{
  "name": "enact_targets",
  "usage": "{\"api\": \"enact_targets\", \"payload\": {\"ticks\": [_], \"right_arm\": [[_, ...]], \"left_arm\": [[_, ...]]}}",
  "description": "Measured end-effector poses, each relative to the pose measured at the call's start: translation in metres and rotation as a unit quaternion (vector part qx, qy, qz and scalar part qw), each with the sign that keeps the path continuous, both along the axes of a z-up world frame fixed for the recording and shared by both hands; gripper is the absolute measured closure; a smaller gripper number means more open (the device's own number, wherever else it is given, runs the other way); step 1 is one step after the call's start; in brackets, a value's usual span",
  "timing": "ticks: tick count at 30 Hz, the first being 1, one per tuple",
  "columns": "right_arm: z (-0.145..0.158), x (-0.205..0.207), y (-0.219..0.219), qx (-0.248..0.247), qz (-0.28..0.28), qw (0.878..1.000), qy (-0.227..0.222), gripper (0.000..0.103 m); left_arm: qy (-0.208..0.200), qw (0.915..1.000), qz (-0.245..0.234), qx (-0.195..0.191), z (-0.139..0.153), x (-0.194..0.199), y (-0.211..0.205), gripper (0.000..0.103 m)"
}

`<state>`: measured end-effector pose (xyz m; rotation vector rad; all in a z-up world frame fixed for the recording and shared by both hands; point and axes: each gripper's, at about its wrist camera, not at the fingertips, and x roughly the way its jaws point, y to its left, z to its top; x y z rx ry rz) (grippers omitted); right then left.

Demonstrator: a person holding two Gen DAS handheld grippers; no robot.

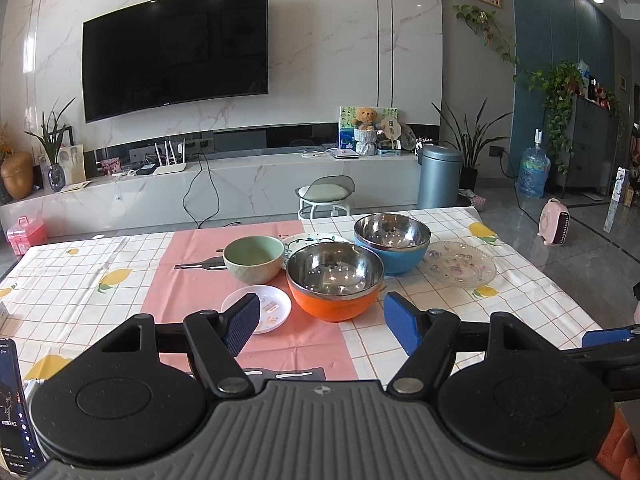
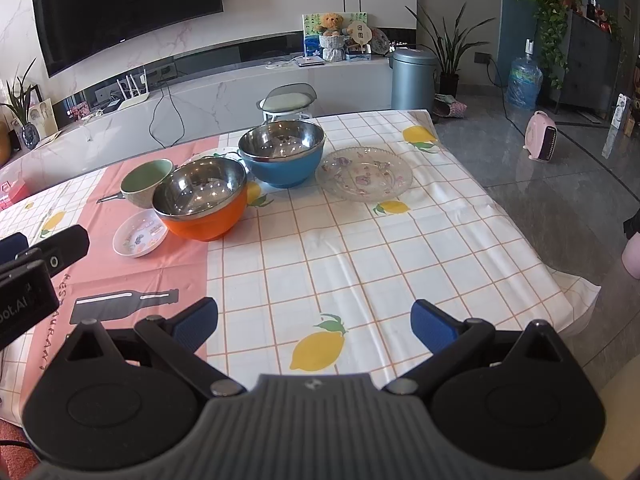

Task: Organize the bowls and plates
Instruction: 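Close the left tool on the orange steel bowl rim while the right tool grips beside it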

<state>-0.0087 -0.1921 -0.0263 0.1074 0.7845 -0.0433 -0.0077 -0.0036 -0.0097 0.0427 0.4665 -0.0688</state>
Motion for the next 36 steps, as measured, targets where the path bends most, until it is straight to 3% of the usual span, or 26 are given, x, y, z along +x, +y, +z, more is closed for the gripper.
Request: {"api": "enact_targets", "payload": {"ticks": [10, 25, 36], "right_arm": [[-0.003, 0.000, 0.001, 0.000, 0.001, 1.000, 0.002, 0.003], [-0.014, 0.023, 0.015, -0.017, 0.049, 0.999, 0.010, 0.003], [-0.032, 0.054, 0.049, -0.024, 0.122, 0.992, -0.037, 0.003]], "left_arm": [[0.003, 1.0000, -0.002, -0.001, -0.003, -0.001, -0.001, 0.020], [0.059, 0.9971, 0.026, -0.042, -0.008, 0.017, 0.034, 0.020], [0.111, 0.9885, 0.066, -0.080, -0.019, 0.047, 0.075, 0.037]]}}
